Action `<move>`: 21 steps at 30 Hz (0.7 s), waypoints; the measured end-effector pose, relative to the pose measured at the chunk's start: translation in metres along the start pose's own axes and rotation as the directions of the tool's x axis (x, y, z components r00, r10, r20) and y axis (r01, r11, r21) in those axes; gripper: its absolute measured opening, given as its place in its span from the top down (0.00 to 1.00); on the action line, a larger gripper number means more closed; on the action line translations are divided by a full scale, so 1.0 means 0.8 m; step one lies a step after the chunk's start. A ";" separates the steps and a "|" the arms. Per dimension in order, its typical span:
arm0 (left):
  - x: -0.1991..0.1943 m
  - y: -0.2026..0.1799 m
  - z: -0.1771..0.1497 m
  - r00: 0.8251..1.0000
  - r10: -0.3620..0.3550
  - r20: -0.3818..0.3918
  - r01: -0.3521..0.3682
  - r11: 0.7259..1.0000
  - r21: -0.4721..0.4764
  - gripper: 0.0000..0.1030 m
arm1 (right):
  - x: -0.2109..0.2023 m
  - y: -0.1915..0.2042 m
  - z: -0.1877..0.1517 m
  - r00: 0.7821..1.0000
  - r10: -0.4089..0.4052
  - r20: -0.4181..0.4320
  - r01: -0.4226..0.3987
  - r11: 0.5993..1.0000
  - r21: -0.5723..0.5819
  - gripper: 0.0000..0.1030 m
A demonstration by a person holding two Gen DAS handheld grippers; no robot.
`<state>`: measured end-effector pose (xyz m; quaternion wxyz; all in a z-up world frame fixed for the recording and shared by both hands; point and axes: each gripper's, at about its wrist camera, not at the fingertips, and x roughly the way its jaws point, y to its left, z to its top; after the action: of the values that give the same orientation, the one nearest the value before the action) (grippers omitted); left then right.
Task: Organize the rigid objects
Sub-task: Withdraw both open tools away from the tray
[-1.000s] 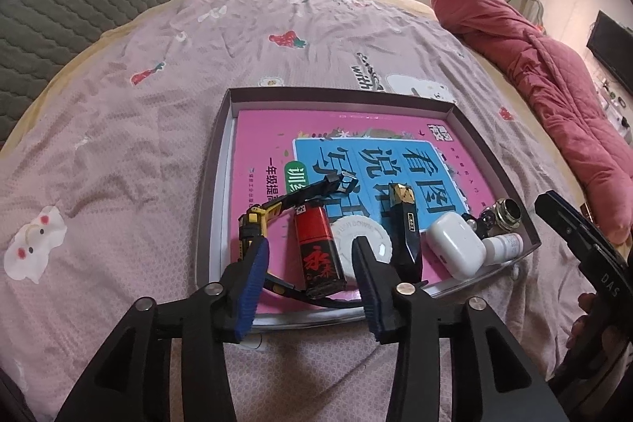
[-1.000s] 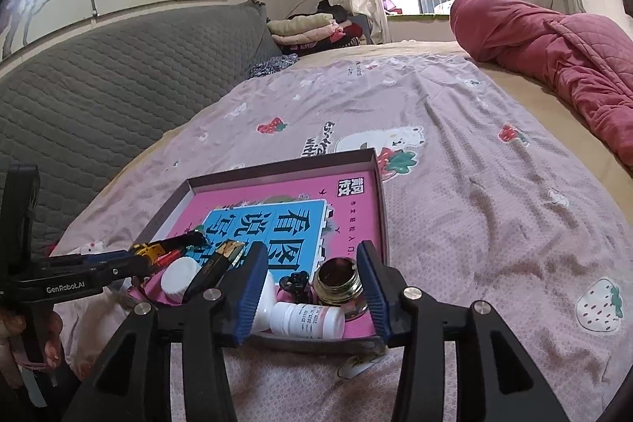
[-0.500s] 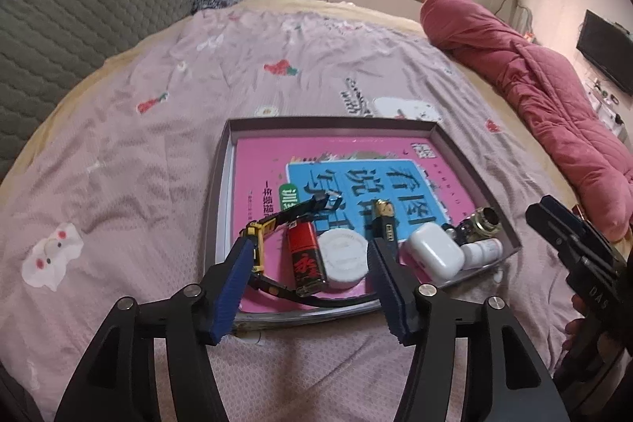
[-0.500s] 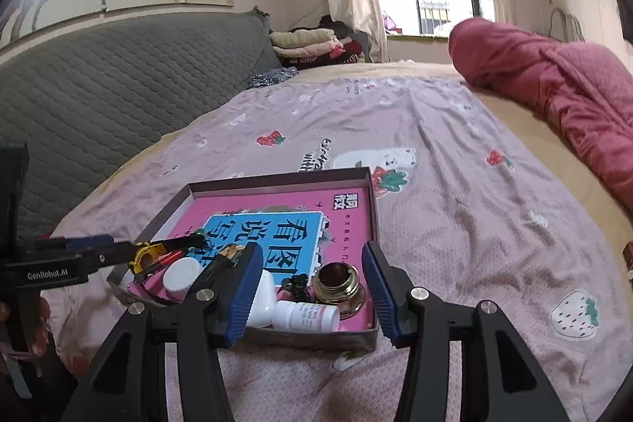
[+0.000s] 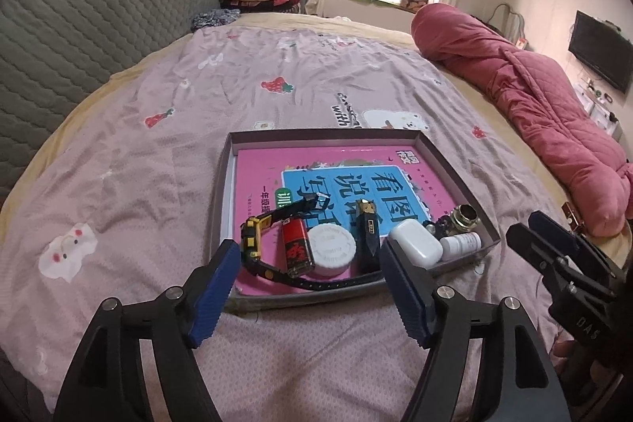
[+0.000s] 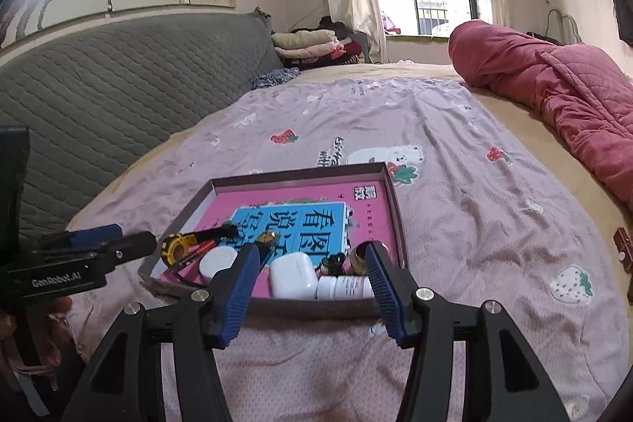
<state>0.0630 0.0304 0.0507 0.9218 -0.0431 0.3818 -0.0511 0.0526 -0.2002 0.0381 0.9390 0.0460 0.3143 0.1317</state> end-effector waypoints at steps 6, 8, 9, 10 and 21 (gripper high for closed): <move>-0.015 0.005 -0.003 0.998 0.055 0.025 -0.055 0.998 -0.006 0.26 | -0.010 0.013 -0.007 1.000 -0.007 -0.014 0.007 1.000 -0.009 0.45; -0.019 0.008 -0.006 0.998 0.058 0.025 -0.058 0.998 -0.017 0.26 | -0.014 0.018 -0.009 1.000 -0.013 -0.017 0.012 1.000 -0.016 0.45; -0.020 0.009 -0.008 0.998 0.058 0.022 -0.057 0.998 -0.021 0.26 | -0.015 0.019 -0.010 1.000 -0.011 -0.019 0.011 1.000 -0.018 0.45; -0.021 0.009 -0.011 0.998 0.057 0.016 -0.057 0.998 -0.024 0.26 | -0.017 0.021 -0.011 1.000 -0.013 -0.023 0.013 1.000 -0.020 0.45; -0.024 0.001 -0.045 0.997 0.067 -0.049 -0.068 0.997 -0.024 0.26 | -0.026 0.038 -0.029 0.998 -0.024 -0.066 0.022 0.999 -0.034 0.45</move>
<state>0.0244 0.0325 0.0388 0.9129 -0.0409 0.4058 -0.0160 0.0161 -0.1764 0.0367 0.9301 0.0224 0.3437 0.1277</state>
